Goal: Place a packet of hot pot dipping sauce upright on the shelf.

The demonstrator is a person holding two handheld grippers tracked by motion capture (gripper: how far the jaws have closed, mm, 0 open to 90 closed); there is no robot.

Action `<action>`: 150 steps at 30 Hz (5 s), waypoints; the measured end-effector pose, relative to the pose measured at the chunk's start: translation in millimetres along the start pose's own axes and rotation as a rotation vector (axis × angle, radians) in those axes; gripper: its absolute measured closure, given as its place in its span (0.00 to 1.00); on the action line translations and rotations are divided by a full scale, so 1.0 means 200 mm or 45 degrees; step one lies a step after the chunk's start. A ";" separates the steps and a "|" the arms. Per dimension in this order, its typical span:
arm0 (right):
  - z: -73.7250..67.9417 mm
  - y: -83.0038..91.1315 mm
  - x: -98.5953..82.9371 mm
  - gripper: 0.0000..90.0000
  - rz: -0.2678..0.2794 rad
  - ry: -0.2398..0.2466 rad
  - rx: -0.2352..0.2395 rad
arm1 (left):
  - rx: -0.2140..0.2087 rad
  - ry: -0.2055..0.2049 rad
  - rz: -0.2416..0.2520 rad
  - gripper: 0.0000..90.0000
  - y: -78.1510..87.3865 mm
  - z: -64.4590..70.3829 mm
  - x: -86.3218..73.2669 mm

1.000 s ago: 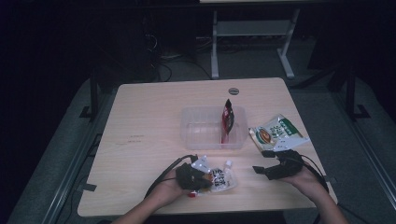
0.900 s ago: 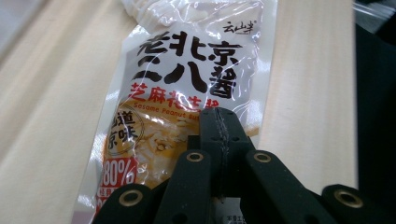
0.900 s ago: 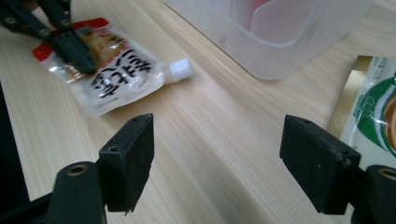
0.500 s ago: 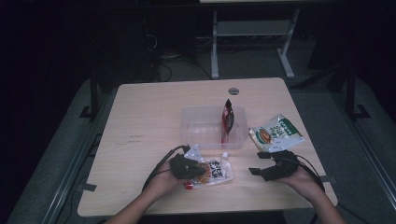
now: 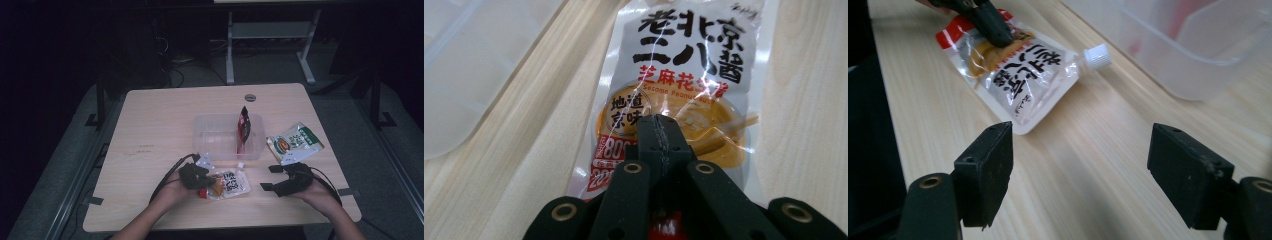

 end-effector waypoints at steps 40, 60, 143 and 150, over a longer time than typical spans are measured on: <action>-0.19 -0.39 0.19 0.52 -0.126 -0.071 0.166 | 0.007 0.013 -0.020 1.00 -0.01 0.01 0.00; -0.17 -0.36 0.24 0.93 -0.135 -0.048 0.330 | -0.011 -0.002 -0.011 1.00 0.00 0.00 0.00; -0.25 0.06 0.41 0.99 0.305 0.116 0.454 | -0.210 -0.029 0.141 0.56 0.12 0.12 0.03; -0.22 0.10 0.40 0.99 0.313 0.126 0.421 | -0.195 -0.014 0.139 0.48 0.14 0.07 -0.03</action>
Point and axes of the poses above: each handheld gripper's, and its own axes: y roughly backward along the jaws, x roughly out of its top, z roughly to its right, the point moved 10 cm from there along -y, roughly forward along the jaws, and after that the axes turned 14 degrees about -z, right-handed, at the moved point
